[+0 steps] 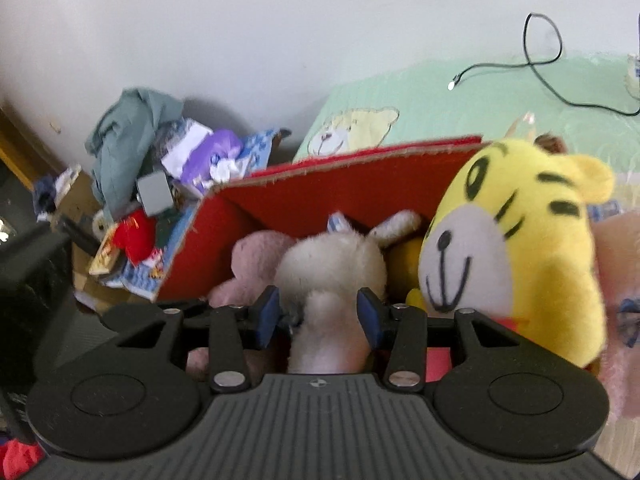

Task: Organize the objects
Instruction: 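Lower the white bunny into the box and open the right gripper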

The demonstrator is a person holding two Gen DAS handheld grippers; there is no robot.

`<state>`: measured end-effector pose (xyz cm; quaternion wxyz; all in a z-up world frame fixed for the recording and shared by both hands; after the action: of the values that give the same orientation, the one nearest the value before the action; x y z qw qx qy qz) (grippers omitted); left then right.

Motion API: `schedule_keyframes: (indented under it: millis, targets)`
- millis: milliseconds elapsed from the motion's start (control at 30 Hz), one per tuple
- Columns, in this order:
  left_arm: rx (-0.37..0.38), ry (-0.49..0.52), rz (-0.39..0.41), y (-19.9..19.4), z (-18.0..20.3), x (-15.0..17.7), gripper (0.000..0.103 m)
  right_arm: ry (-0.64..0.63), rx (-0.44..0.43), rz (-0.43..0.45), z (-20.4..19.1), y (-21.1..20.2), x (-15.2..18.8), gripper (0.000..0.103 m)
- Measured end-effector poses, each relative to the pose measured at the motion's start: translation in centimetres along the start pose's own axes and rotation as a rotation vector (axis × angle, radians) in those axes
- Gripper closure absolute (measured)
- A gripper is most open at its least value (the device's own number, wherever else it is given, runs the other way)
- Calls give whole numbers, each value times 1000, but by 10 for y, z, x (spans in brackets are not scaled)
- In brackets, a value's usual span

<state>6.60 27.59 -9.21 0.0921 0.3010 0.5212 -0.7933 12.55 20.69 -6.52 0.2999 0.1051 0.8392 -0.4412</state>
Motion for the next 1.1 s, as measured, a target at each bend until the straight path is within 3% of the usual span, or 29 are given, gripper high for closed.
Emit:
schedule_keyframes:
  millis: [100,133,267,500,1100]
  targets:
    - [2,-5,-2,0,-1,0,21,4,35,10,5,0,-2,66]
    - [1,-4,-3,0,-1,0,21,9,44,5,6,2,0,73]
    - [-3,2,-6,1,-1,0,21,40,34,-32,10,12,8,83]
    - [-4,1,-8,0,-1,1,21,13,29,-51,8,23,16,86]
    - [-8,-3,-17,2,-1,1,20,-24,-1,17,12,24,18,87]
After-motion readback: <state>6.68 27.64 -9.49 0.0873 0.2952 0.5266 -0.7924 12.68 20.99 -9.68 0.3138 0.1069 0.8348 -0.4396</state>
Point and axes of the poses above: each gripper's, at about its wrist camera, not at the fingertips, and y roughly the way its jaws point, z to its right, x to its underside, the point moved 10 cm from there along y, roughly the way its jaws point, and after that the axes turned 3 degrees about x, right-handed, at the moved point
